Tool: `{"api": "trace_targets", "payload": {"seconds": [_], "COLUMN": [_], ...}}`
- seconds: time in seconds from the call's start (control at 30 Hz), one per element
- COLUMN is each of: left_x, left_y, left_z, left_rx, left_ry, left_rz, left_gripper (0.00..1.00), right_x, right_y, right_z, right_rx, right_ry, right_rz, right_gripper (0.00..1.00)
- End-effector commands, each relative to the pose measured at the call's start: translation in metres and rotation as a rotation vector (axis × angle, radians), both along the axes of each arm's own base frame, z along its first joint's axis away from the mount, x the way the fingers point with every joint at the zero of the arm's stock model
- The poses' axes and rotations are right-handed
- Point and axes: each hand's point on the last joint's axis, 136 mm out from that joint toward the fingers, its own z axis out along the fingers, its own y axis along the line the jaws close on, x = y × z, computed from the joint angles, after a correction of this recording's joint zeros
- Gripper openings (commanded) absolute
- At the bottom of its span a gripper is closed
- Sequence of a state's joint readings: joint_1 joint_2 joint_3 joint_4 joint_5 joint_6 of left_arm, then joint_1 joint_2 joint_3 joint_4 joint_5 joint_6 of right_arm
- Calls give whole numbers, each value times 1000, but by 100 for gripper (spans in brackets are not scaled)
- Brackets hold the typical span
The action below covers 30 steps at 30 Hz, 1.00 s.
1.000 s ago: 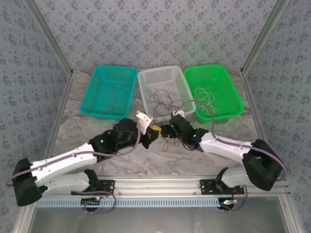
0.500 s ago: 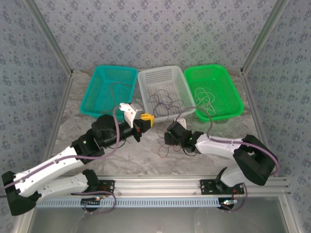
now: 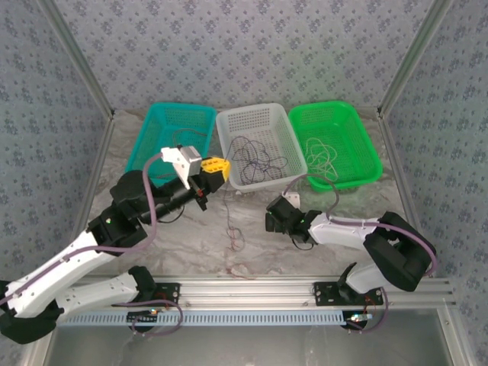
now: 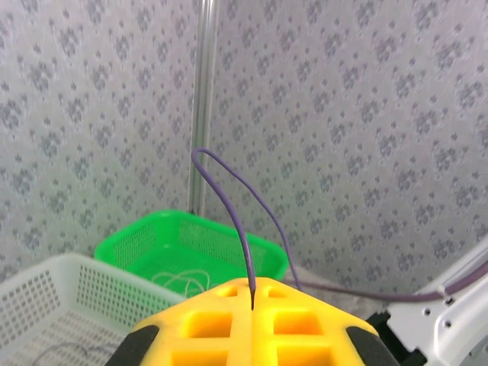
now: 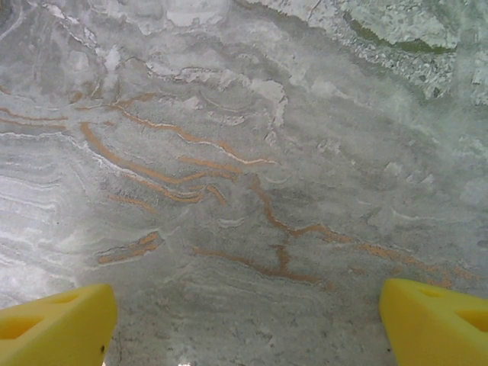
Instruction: Untangle the cables
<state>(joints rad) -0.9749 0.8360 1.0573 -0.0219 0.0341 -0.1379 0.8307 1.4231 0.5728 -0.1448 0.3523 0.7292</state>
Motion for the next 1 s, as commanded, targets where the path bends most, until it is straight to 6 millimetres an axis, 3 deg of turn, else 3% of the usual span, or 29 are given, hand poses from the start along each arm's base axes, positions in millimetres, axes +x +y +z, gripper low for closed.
{"api": "trace_targets", "payload": {"seconds": [0.0, 0.2, 0.57, 0.97], "left_x": [-3, 14, 30, 31], "left_y": [3, -4, -9, -24], "left_z": [26, 18, 12, 7], "left_rx": [-29, -4, -6, -19], "left_ry": [-76, -66, -44, -9], "left_rz": [-3, 38, 60, -1], "left_gripper": [0, 0, 0, 0], "right_x": [0, 1, -5, -10], "right_y": [-11, -7, 12, 29], "right_z": [-7, 0, 35, 62], "right_rx": [-16, -13, 42, 36], "right_ry": [11, -2, -160, -284], "right_rz": [-53, -25, 144, 340], "right_gripper": [92, 94, 99, 100]}}
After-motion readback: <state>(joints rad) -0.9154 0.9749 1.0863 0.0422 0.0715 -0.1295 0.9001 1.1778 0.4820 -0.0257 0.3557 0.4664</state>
